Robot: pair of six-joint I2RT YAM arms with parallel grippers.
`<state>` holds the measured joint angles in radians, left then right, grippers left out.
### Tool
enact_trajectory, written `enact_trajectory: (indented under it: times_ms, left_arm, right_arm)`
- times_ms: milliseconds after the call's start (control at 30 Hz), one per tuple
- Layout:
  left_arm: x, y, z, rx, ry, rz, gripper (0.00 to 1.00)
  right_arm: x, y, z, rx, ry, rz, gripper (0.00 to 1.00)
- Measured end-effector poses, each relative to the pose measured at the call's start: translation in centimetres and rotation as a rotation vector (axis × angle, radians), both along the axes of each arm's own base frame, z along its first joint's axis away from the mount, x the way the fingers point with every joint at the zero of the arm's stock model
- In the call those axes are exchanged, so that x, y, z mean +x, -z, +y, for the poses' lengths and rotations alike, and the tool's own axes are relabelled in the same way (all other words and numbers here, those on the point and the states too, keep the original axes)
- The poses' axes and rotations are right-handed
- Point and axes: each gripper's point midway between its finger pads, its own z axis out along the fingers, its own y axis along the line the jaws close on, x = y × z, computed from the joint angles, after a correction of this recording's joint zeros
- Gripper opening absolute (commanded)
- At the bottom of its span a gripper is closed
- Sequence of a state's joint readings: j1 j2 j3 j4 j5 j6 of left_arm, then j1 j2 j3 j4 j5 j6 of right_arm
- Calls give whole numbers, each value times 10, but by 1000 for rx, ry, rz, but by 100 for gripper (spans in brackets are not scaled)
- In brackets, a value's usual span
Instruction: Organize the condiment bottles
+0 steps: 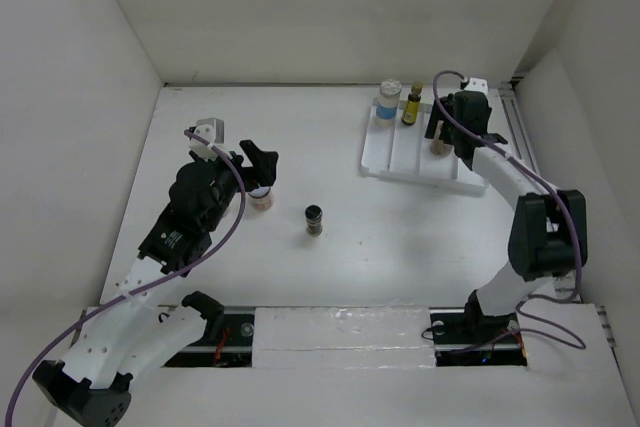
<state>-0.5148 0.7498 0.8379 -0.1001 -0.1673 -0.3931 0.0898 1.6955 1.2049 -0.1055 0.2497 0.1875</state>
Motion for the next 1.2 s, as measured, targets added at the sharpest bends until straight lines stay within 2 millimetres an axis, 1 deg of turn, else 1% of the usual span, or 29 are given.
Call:
enact_trajectory:
  times_ms: [33, 67, 100, 133, 167, 200, 233, 267, 300, 333, 367, 400, 467, 500, 533, 600, 767, 833, 933, 967, 1033, 1067, 1133, 1200]
  left_arm:
    - [0, 0, 0, 0, 0, 0, 82]
    - [0, 0, 0, 0, -1, 0, 81]
    - [0, 0, 0, 0, -3, 0, 79]
    - [0, 0, 1, 0, -4, 0, 76]
    - [0, 0, 1, 1, -7, -1, 74]
    - [1, 0, 2, 2, -10, -1, 72]
    - [1, 0, 2, 2, -12, -1, 68]
    - [1, 0, 2, 2, -14, -1, 66]
    - [1, 0, 3, 4, -17, -2, 65]
    - [1, 0, 3, 5, -18, -2, 65]
    - [1, 0, 3, 6, -20, -2, 64]
    - [2, 0, 4, 6, -22, -3, 64]
    - [2, 0, 4, 6, -25, -2, 64]
    - [2, 0, 5, 7, -27, -3, 64]
    - [2, 0, 5, 7, -29, -3, 65]
    - [2, 0, 6, 7, -32, -4, 67]
    - [2, 0, 7, 8, -38, -4, 68]
    - [3, 0, 7, 8, -40, -4, 68]
    - [2, -1, 7, 7, -42, -6, 68]
    - [2, -1, 8, 7, -42, -7, 68]
    - [1, -2, 8, 4, -42, -11, 68]
    - [1, -3, 8, 3, -43, -13, 68]
    - [1, -4, 8, 2, -43, -15, 68]
    - [1, -4, 8, 2, -43, -15, 68]
  right_arm:
    - [-5, -9, 5, 1, -11, -18, 89]
    - [-12, -20, 13, 5, -30, -48, 84]
    - [-22, -32, 26, 6, -63, -75, 72]
    - [-30, -44, 46, 10, -115, -104, 48]
    - [-39, -53, 70, 16, -186, -130, 46]
    - [-48, -59, 97, 29, -263, -154, 46]
    - [-60, -62, 130, 39, -361, -167, 50]
    - [-76, -61, 165, 48, -475, -168, 65]
    - [-94, -56, 196, 52, -580, -156, 77]
    - [-114, -48, 225, 50, -686, -140, 87]
    - [-137, -39, 250, 45, -787, -120, 100]
    - [-158, -29, 271, 37, -877, -98, 100]
    - [-194, -14, 298, 23, -1026, -56, 100]
    - [-206, -9, 307, 20, -1078, -42, 100]
    - [-214, -4, 314, 16, -1116, -30, 100]
    - [-221, 5, 323, 5, -1163, -6, 100]
    - [-224, 31, 339, -26, -1217, 56, 100]
    - [-224, 35, 344, -33, -1230, 64, 100]
    - [-222, 36, 354, -36, -1244, 61, 94]
    - [-220, 37, 358, -38, -1247, 57, 81]
    - [-217, 39, 362, -41, -1246, 53, 64]
    - [-215, 41, 364, -40, -1245, 52, 48]
    - [-212, 43, 370, -34, -1247, 48, 37]
    - [-208, 42, 373, -33, -1240, 37, 31]
